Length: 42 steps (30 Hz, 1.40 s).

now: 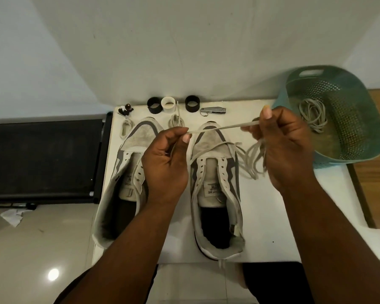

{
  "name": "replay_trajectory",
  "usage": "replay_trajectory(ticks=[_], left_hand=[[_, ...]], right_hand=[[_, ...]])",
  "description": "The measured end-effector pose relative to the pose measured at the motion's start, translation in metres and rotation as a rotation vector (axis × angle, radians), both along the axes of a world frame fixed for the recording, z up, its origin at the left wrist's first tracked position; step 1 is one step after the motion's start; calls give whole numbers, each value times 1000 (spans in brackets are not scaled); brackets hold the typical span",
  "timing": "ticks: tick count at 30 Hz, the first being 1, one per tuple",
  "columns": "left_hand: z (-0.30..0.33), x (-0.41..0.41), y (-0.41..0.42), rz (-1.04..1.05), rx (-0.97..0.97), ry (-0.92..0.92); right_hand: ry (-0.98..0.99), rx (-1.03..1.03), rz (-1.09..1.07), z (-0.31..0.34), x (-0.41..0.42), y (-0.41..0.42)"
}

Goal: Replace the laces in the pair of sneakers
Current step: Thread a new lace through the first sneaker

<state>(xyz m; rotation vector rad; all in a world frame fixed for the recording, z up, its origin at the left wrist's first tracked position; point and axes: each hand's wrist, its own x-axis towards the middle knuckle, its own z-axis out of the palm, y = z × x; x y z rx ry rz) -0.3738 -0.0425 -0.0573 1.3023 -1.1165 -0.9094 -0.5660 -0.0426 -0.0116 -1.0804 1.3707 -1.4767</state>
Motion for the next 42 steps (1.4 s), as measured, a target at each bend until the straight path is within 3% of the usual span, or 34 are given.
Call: replay_trajectory(ticks=[4, 6, 8, 11, 14, 18, 20, 23, 26, 29, 32, 36, 39, 42], left_hand=[[-6, 1, -3, 64, 59, -99], [-2, 1, 1, 4, 39, -252], [4, 0, 5, -219, -74, -287], [11, -4, 6, -529, -76, -224], [9, -6, 4, -307, -64, -268], [2, 4, -8, 128, 147, -124], [3, 6, -8, 121, 165, -214], [4, 1, -1, -160, -57, -409], [5, -1, -2, -377, -183, -449], [7, 3, -5, -397, -155, -427], [6, 6, -5, -240, -98, -528], [4, 12, -9, 175, 46, -303], [5, 11, -11, 225, 40, -295], [2, 12, -7, 206, 13, -348]], right_hand=[[-205, 118, 195, 2, -7, -1], [-113, 170, 334, 2, -4, 1], [110, 175, 431, 2, 3, 4], [164, 176, 474, -1, 11, 6], [223, 228, 460, -3, 1, 4], [308, 236, 321, -8, -18, 0], [325, 243, 297, -11, -15, 0], [417, 259, 401, -10, 4, 2], [488, 218, 440, -10, 15, 3], [309, 239, 363, -10, 7, 2], [203, 239, 343, -10, -7, 1], [215, 281, 305, -18, -15, -1], [172, 294, 207, -22, -14, -1], [-9, 302, 195, -19, -9, -1]])
